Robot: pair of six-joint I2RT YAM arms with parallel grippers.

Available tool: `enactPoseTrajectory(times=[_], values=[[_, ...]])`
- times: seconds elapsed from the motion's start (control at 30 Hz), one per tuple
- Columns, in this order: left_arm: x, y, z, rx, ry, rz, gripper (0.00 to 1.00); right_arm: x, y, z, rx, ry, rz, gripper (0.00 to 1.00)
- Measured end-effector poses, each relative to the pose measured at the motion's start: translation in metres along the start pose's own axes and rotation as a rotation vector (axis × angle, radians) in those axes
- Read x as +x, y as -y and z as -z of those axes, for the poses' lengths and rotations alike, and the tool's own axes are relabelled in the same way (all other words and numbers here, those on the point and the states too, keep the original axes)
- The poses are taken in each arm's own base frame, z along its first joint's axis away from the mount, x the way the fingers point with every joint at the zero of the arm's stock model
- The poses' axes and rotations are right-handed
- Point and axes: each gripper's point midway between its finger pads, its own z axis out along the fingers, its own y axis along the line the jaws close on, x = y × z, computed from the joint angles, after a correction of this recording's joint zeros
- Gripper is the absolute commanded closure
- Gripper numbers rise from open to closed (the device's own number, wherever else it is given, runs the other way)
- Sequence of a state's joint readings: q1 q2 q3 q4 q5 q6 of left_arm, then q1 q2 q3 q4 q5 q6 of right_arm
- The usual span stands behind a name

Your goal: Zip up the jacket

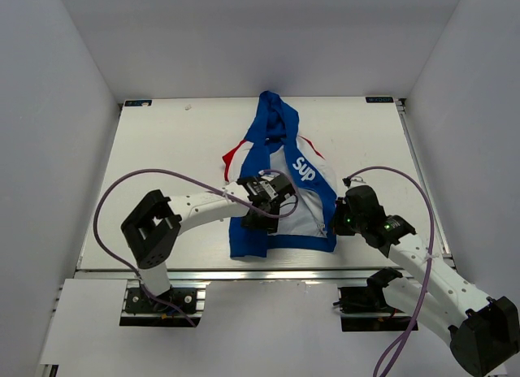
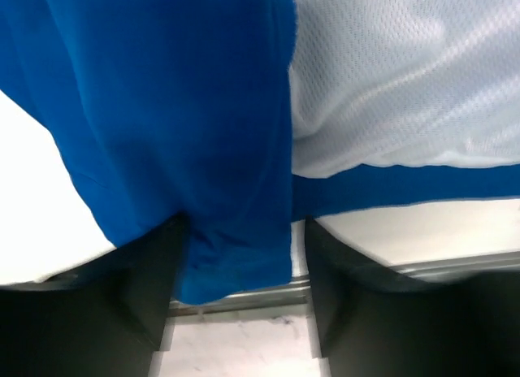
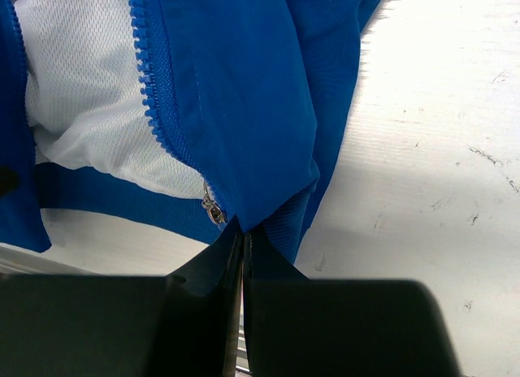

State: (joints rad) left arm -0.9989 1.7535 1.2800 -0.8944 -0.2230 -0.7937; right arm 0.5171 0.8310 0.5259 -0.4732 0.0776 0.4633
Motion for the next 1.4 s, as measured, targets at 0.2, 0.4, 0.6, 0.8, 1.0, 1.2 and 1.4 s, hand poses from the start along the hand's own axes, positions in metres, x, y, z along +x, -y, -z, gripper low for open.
enactPoseTrajectory(times=[0.2,0.4,0.6,0.8,1.0,1.2,1.4], values=[[-0.003,-0.007,-0.003,-0.067,0.001,0.009,1.0,0.0,0.001,0.0,0.004,0.002,0.0,1.0],[0.0,-0.02,0.005,-0.083,0.022,0.011,1.0,0.0,0.001,0.0,0.005,0.002,0.0,1.0],[0.022,-0.064,0.019,-0.033,0.055,0.082,0.89,0.0,0.001,-0.001,0.007,-0.002,0.0,1.0],[0.053,-0.123,-0.007,-0.113,-0.008,0.204,0.57,0.004,0.002,-0.004,0.012,-0.025,0.001,1.0],[0.053,-0.134,-0.001,-0.183,-0.004,0.234,0.27,0.005,0.001,-0.004,0.005,-0.031,0.004,1.0],[0.035,-0.129,0.018,-0.165,0.03,0.263,0.18,0.006,-0.001,-0.004,-0.009,-0.038,0.009,1.0],[0.056,-0.114,0.029,-0.026,-0.002,0.254,0.06,0.007,-0.003,-0.004,-0.02,-0.042,0.018,1.0]])
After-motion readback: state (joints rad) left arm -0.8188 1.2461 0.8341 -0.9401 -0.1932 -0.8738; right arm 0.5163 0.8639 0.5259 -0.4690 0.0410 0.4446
